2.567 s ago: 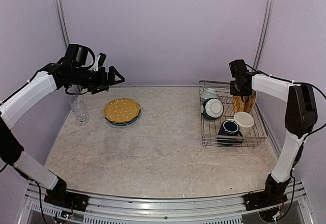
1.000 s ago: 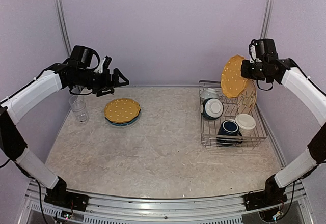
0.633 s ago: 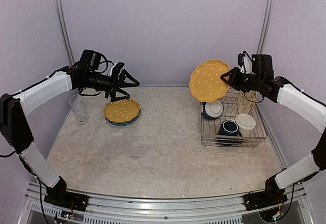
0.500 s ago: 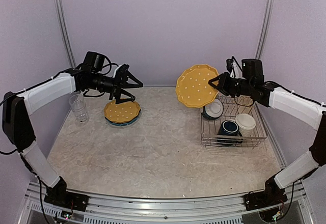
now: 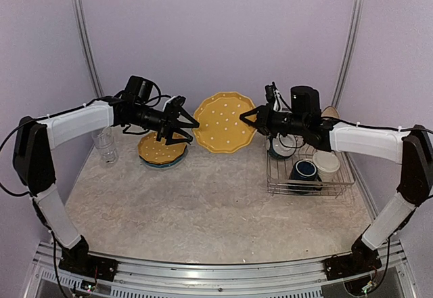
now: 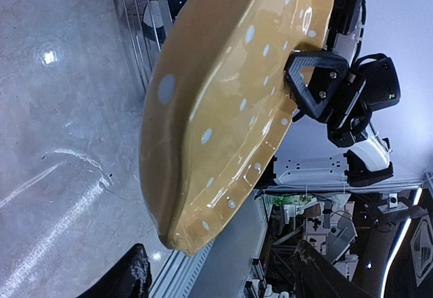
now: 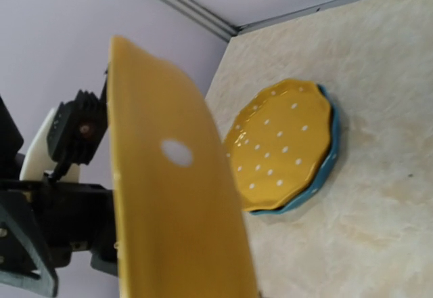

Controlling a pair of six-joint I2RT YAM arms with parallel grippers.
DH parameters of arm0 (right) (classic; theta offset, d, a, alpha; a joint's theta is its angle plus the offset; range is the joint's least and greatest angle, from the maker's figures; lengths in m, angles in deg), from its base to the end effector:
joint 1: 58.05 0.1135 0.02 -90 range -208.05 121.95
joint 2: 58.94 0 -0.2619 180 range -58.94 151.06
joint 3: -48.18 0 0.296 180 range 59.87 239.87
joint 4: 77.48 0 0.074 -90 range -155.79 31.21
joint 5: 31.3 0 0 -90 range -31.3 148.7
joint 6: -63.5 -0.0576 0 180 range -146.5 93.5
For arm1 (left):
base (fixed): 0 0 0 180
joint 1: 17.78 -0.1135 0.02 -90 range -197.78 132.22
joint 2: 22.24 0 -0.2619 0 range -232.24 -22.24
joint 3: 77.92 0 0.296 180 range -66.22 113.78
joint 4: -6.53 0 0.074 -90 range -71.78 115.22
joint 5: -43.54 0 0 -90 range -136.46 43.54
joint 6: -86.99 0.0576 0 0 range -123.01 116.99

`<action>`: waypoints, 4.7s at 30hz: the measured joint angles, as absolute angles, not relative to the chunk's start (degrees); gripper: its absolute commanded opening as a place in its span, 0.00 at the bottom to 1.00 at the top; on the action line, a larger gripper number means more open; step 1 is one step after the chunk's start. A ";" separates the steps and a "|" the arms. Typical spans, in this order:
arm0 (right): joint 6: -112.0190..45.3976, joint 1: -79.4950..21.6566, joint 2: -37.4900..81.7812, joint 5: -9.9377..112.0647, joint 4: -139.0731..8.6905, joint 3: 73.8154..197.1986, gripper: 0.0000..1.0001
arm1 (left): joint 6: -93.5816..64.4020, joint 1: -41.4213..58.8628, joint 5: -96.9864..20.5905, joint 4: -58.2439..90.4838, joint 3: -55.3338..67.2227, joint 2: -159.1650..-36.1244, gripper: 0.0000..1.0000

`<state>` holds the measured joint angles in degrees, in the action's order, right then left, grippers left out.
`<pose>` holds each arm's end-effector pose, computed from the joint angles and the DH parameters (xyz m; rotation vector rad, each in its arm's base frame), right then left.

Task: Unload the mixed dishes from the dish rack
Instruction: Pass from the right arm to the left, then place the plate on the plate.

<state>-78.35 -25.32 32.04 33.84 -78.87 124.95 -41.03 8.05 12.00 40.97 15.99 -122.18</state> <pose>0.3525 0.2553 0.2747 -0.0147 2.0198 1.3925 0.3736 -0.2354 0.2728 0.3576 2.4277 -1.7081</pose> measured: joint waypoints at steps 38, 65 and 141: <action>-85.21 -21.97 39.65 32.57 -90.56 126.61 0.89 | -39.94 4.00 8.41 45.67 16.10 -123.36 0.00; -75.14 -24.70 31.06 39.79 -81.84 123.95 0.94 | -37.23 -10.36 -15.24 67.33 24.71 -133.57 0.00; -55.36 -26.21 15.98 71.85 -47.94 123.86 1.00 | -29.56 -10.16 -25.27 62.78 23.75 -120.61 0.99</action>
<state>-55.36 -26.21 15.98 71.85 -47.94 123.86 -29.56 -10.16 -25.27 62.78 23.75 -120.61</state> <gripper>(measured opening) 0.997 0.943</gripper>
